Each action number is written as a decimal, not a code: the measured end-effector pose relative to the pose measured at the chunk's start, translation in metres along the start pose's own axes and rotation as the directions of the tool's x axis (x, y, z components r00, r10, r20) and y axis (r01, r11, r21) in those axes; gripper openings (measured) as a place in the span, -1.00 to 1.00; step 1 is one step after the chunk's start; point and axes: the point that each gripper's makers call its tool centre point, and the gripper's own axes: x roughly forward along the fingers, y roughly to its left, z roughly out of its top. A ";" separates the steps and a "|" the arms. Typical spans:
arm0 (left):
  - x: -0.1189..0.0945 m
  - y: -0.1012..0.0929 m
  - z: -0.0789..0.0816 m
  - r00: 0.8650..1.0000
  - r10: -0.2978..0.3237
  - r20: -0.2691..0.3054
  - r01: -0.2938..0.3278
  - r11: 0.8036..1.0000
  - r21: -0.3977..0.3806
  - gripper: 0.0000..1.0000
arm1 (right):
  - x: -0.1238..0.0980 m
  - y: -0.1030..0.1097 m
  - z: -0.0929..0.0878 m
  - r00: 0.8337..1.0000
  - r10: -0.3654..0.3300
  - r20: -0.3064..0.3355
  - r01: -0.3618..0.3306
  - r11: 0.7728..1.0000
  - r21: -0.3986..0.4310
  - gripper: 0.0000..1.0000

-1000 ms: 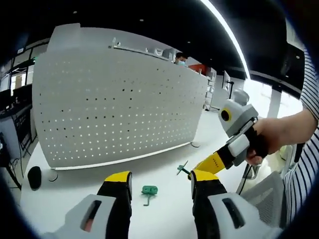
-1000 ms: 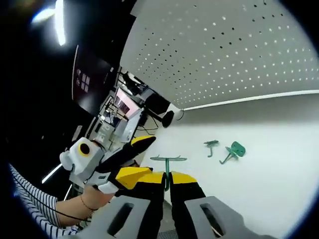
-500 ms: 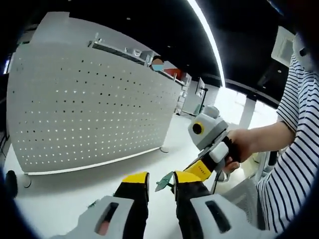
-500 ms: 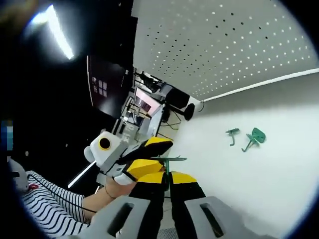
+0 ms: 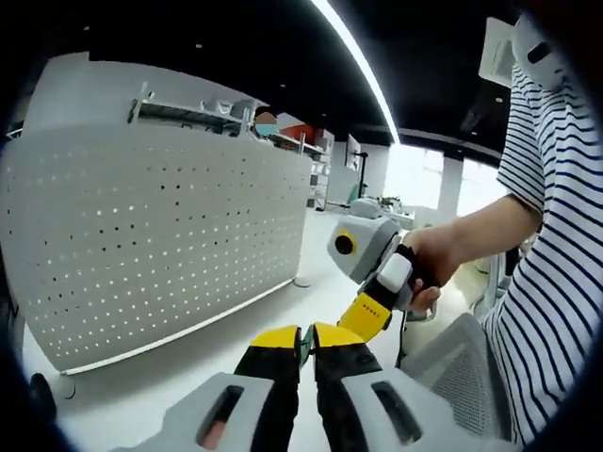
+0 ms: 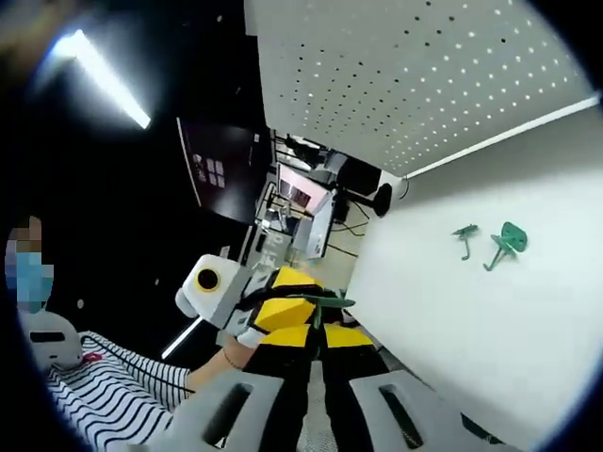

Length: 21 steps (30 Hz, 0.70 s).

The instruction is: Insert the hook assembly into the mounting plate slot until the hook locks in place.

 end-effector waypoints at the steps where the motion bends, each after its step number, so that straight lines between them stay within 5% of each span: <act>1: -0.001 0.003 -0.003 1.000 0.014 -0.012 -0.014 1.000 0.004 -0.93 | 0.002 -0.001 0.000 1.000 -0.017 0.004 0.017 1.000 -0.014 -0.97; 6: -0.001 0.013 -0.012 0.996 0.079 -0.047 -0.079 0.997 -0.006 -0.95 | 0.004 -0.009 0.010 0.995 -0.089 0.045 0.095 0.983 -0.156 -0.94; 10: -0.006 0.020 -0.012 0.992 0.127 -0.020 -0.128 0.989 -0.070 -0.96 | 0.005 -0.007 0.020 0.989 -0.128 0.079 0.145 0.947 -0.286 -0.86; 21: -0.017 0.049 -0.028 0.954 0.284 -0.098 -0.296 0.945 -0.137 -0.96 | 0.002 0.004 0.030 0.969 -0.190 0.156 0.240 0.867 -0.436 -0.76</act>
